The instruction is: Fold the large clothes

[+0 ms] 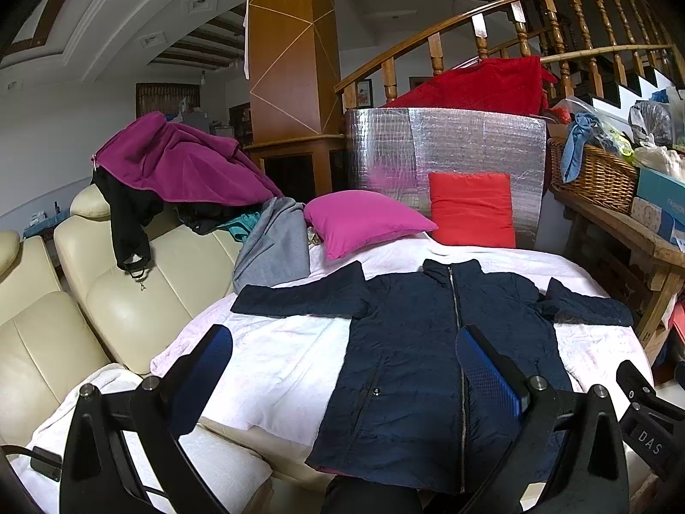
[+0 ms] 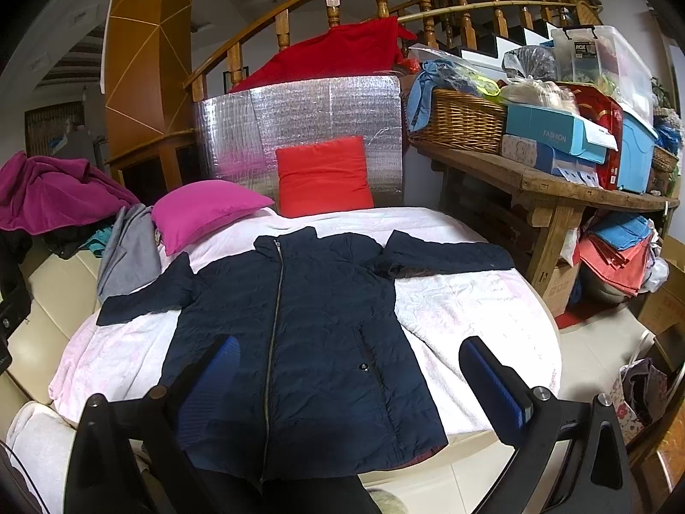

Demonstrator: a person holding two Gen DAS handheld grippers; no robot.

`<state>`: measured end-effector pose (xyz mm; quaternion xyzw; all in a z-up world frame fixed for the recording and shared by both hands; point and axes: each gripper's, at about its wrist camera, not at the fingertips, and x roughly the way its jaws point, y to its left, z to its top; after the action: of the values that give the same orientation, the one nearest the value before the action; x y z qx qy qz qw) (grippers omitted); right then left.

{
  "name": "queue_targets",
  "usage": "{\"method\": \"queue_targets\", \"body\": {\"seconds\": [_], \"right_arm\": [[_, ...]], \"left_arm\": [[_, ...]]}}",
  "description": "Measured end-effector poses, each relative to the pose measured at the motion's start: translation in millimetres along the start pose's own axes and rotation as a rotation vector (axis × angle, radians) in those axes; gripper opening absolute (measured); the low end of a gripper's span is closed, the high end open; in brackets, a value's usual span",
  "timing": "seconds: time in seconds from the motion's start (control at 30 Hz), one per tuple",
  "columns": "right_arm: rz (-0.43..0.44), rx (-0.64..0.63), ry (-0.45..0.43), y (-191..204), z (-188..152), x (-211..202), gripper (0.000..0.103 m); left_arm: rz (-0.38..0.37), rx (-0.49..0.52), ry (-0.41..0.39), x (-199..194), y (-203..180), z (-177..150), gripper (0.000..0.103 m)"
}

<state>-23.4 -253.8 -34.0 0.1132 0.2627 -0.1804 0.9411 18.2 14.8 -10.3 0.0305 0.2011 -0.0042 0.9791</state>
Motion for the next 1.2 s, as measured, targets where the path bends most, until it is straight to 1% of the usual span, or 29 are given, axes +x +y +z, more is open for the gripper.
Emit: {"method": "queue_targets", "body": {"seconds": [0.37, 0.4, 0.67, 0.9, 0.97, 1.03, 1.07, 1.13, 1.17, 1.2], "right_arm": [[-0.001, -0.002, 0.001, 1, 0, 0, 0.103], [-0.001, -0.002, 0.001, 1, 0, 0, 0.103], [0.001, 0.002, 0.007, -1, 0, 2, 0.103], [0.001, 0.003, 0.014, -2, 0, 6, 0.103], [0.009, 0.012, 0.023, -9, 3, 13, 0.103], [0.023, 0.014, 0.040, -19, 8, 26, 0.103], [0.038, 0.021, 0.049, -25, 10, 33, 0.103], [0.100, 0.050, 0.060, -47, 15, 52, 0.103], [0.140, 0.072, 0.075, -62, 18, 66, 0.103], [0.176, 0.103, 0.099, -79, 21, 83, 0.103]], "left_arm": [[0.001, 0.000, 0.002, 0, 1, -1, 0.103], [0.012, 0.002, 0.015, 1, 1, -1, 0.103], [0.016, 0.000, 0.022, 2, 2, -1, 0.103], [0.009, 0.006, 0.041, 14, -1, 2, 0.103], [-0.018, 0.009, 0.071, 29, -4, 4, 0.103], [-0.087, -0.005, 0.121, 53, -9, 6, 0.103], [-0.135, -0.018, 0.158, 68, -11, 6, 0.103], [-0.231, -0.054, 0.268, 110, -16, 4, 0.103], [-0.255, -0.072, 0.340, 137, -21, 1, 0.103], [-0.251, -0.083, 0.386, 157, -23, -1, 0.103]]}}
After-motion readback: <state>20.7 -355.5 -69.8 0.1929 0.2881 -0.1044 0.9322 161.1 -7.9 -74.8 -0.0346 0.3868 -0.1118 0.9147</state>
